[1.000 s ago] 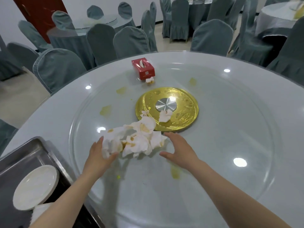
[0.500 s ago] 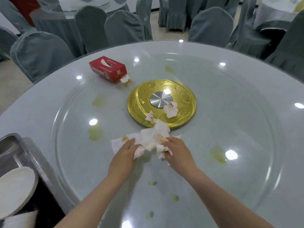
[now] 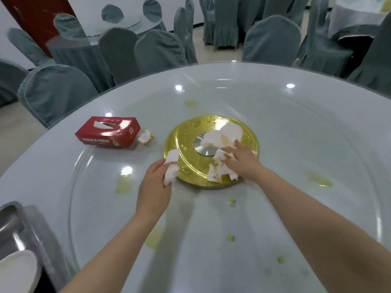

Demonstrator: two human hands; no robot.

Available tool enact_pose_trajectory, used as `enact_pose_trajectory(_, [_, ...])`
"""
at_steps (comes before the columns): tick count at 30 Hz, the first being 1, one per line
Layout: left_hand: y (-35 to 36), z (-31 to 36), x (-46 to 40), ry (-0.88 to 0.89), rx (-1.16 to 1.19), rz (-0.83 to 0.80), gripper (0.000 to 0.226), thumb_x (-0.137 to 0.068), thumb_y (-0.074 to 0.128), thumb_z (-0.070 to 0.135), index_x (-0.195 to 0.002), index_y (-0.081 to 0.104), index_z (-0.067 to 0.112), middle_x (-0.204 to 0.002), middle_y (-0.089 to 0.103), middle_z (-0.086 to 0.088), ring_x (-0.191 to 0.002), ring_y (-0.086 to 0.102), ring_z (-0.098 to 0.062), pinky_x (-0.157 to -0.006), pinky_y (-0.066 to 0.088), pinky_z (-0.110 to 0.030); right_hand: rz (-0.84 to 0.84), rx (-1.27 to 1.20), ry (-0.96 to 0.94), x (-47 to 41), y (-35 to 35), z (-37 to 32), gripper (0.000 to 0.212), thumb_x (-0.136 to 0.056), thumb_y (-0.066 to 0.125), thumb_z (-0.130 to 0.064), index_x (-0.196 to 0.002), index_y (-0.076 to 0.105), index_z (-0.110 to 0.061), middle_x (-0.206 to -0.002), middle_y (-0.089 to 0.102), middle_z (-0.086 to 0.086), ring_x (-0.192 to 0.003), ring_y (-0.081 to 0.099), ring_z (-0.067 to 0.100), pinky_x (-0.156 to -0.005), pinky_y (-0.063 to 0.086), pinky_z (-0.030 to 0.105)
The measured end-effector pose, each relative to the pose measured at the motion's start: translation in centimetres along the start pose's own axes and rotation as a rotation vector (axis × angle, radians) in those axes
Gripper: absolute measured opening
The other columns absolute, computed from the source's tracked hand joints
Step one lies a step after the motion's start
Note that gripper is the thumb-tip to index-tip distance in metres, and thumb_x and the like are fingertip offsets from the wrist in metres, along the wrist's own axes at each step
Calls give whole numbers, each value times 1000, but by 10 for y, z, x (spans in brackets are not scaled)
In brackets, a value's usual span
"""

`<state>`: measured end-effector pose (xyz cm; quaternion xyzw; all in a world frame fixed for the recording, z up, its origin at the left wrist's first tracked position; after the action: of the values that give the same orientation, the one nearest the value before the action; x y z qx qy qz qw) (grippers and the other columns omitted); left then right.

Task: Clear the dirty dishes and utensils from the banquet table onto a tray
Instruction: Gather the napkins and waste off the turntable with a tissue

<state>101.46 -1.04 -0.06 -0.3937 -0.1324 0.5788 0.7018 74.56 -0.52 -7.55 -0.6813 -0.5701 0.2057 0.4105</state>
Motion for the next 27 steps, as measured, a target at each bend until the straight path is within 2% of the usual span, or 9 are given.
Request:
enact_pose_trajectory(3, [0, -14, -2, -2, -27, 15, 49, -82, 53, -7, -114, 68, 27, -123, 49, 13, -97, 38, 15, -78, 23, 8, -70, -92, -28, -4, 11, 5, 45, -93, 50, -50, -135, 50, -36, -162, 5, 1, -148, 11, 20, -118, 13, 37])
enact_pose_trajectory(5, [1, -26, -3, -43, -43, 19, 46, -83, 54, -5, -117, 67, 24, -124, 52, 12, -99, 43, 8, -79, 27, 0, -73, -106, -72, 4, 16, 6, 56, -90, 48, -60, -141, 41, -38, -162, 9, -1, -147, 12, 17, -117, 12, 37])
enact_pose_trajectory(8, [3, -41, -3, -82, -69, 8, 40, -86, 54, -1, -116, 67, 21, -126, 59, 4, -108, 53, -12, -84, 33, -20, -55, 79, -112, 12, 20, 5, 80, -84, 49, -68, -151, 18, -36, -159, 19, 4, -146, 14, 24, -116, 13, 40])
enact_pose_trajectory(12, [5, -49, -6, -103, -86, -9, 36, -86, 53, 0, -116, 67, 16, -123, 62, 0, -110, 56, -20, -84, 36, -25, 43, 34, 11, 1, 6, 9, 92, -86, 48, -67, -153, 1, -25, -150, 26, 15, -139, 23, 35, -113, 20, 44])
enact_pose_trajectory(16, [-5, -50, -16, -91, -120, 7, 35, -88, 52, 1, -114, 67, 18, -126, 61, 3, -109, 53, -13, -81, 32, -19, 78, 206, 72, -15, -1, 13, 81, -86, 51, -62, -150, 21, -23, -145, 26, 15, -132, 27, 35, -110, 25, 41])
enact_pose_trajectory(20, [-12, -59, -39, -86, -234, -29, 37, -90, 49, 4, -121, 64, 19, -138, 53, -7, -130, 45, -24, -99, 38, -35, 183, 190, 14, -27, -11, 16, 48, -90, 57, -38, -135, 47, -22, -148, 23, 12, -135, 24, 35, -113, 20, 38])
enact_pose_trajectory(22, [-12, -61, -52, -96, -311, -41, 41, -91, 50, 5, -125, 61, 23, -147, 44, -6, -133, 41, -25, -98, 37, -37, 155, 207, -110, -29, -10, 13, 33, -91, 54, -19, -124, 56, -16, -139, 41, 8, -126, 40, 31, -102, 34, 34])
enact_pose_trajectory(24, [-4, -67, -58, -109, -403, -101, 47, -92, 48, 7, -134, 54, 26, -154, 33, -6, -136, 37, -26, -97, 38, -40, 140, 153, -151, -26, -14, 16, 26, -91, 50, -8, -115, 60, -10, -124, 54, 5, -115, 51, 27, -88, 41, 30])
enact_pose_trajectory(27, [28, -90, -43, -169, -569, -345, 55, -96, 45, 17, -149, 29, 23, -160, 10, -13, -143, 22, -34, -107, 34, -46, 147, -66, -30, -17, -28, 29, 30, -100, 41, -26, -111, 62, -8, -115, 60, 4, -109, 56, 27, -81, 40, 31])
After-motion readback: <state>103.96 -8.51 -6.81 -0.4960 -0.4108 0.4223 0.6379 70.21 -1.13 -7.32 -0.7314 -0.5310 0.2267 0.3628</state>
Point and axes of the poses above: each hand's wrist, its own x-axis away from the middle knuckle, its own y-axis out of the palm, z = x × y, the point moved 8 cm from there along -x, towards the middle knuckle
